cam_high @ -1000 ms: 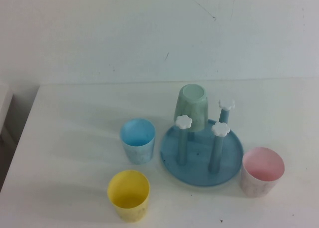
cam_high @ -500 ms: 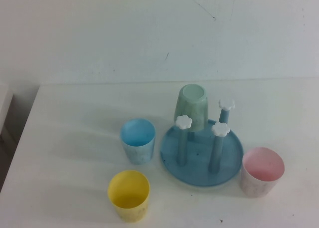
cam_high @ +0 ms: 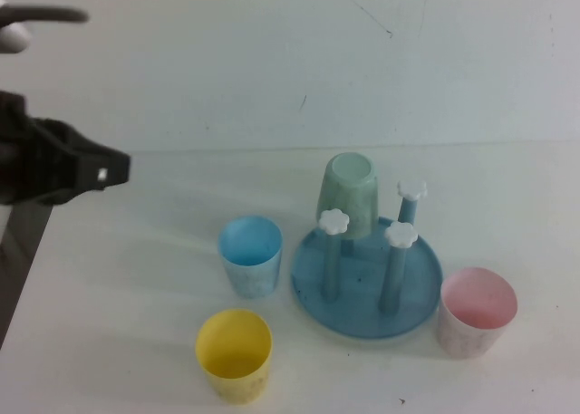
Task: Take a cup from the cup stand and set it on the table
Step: Pick up the cup from the rack
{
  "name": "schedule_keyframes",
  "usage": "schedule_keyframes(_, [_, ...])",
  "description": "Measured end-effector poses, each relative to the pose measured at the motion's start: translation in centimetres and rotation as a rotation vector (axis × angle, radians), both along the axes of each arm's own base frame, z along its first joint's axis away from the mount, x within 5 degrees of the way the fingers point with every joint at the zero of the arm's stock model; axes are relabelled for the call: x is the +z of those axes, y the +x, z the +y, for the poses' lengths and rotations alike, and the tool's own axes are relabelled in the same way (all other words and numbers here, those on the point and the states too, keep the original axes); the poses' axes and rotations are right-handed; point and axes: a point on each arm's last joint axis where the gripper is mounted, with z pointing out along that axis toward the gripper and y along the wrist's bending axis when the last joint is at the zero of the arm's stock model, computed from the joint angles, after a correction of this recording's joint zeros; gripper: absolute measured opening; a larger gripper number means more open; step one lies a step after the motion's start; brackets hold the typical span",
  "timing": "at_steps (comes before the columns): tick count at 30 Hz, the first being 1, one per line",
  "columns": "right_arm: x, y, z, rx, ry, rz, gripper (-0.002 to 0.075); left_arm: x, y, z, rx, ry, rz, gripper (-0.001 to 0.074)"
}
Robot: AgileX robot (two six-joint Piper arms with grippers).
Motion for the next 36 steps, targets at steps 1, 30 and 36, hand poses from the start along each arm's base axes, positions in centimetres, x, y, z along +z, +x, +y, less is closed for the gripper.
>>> schedule_keyframes(1, [-0.1, 0.0, 0.0, 0.003, 0.002, 0.002, -0.0003, -0.1, 1.1, -0.4, -0.031, 0.004, 0.017, -0.0002])
schedule_keyframes(30, [-0.5, 0.0, 0.2, 0.009, 0.017, 0.008, -0.0003, -6.3, 15.5, -20.8, -0.397, 0.389, -0.007, 0.0685])
schedule_keyframes(36, [-0.4, 0.0, 0.2, 0.009, 0.017, 0.007, -0.0003, -9.0, 16.8, -21.4, -0.375, 0.405, 0.029, 0.0691])
